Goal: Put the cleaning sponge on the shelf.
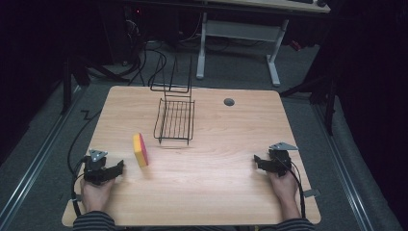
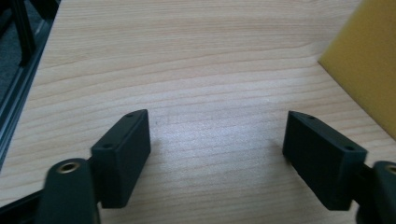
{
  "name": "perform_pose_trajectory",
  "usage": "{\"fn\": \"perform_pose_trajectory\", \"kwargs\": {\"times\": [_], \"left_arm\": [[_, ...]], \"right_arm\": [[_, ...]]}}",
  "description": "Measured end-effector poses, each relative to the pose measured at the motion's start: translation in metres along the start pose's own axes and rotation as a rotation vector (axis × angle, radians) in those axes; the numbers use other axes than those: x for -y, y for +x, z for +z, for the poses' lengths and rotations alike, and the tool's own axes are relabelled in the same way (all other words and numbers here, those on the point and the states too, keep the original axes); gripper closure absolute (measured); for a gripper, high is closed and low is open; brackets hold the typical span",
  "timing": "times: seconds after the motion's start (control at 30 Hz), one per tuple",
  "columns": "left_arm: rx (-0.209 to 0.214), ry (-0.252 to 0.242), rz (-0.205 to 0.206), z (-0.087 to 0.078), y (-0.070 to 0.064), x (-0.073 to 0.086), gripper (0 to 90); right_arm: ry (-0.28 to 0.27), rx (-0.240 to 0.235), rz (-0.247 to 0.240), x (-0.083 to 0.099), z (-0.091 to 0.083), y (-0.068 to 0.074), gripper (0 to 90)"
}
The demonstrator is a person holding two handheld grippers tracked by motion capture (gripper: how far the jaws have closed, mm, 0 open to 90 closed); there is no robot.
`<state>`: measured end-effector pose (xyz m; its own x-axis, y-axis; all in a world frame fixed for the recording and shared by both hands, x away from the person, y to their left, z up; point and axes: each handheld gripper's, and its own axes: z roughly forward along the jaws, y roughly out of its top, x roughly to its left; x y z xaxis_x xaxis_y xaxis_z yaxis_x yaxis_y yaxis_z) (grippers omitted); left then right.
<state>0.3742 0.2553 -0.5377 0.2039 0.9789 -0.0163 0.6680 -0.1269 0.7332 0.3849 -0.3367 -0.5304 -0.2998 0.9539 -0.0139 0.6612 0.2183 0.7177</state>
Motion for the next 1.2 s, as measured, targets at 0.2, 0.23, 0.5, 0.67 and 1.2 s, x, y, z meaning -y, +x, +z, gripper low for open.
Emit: {"fn": "perform_pose_trajectory", "kwargs": {"times": [0.2, 0.23, 0.5, 0.67, 1.2], "left_arm": [[-0.016, 0.001, -0.003, 0.000, 0.000, 0.000, 17.8], [-0.014, -0.008, -0.015, -0.002, 0.000, 0.000, 17.6], [0.004, -0.076, -0.018, -0.015, -0.004, -0.001, 20.2], [0.021, -0.131, -0.020, -0.029, -0.008, 0.001, 22.4], [0.076, -0.179, 0.001, -0.061, -0.021, -0.001, 23.4]], "right_arm": [[-0.001, -0.001, -0.004, 0.000, 0.000, 0.000, 28.1], [-0.001, -0.001, -0.004, 0.000, 0.000, 0.000, 28.0], [-0.001, -0.003, -0.004, 0.000, 0.000, 0.000, 28.0], [-0.001, -0.001, -0.006, 0.000, 0.000, 0.000, 28.1], [-0.001, -0.001, -0.006, 0.000, 0.000, 0.000, 28.0]]}}
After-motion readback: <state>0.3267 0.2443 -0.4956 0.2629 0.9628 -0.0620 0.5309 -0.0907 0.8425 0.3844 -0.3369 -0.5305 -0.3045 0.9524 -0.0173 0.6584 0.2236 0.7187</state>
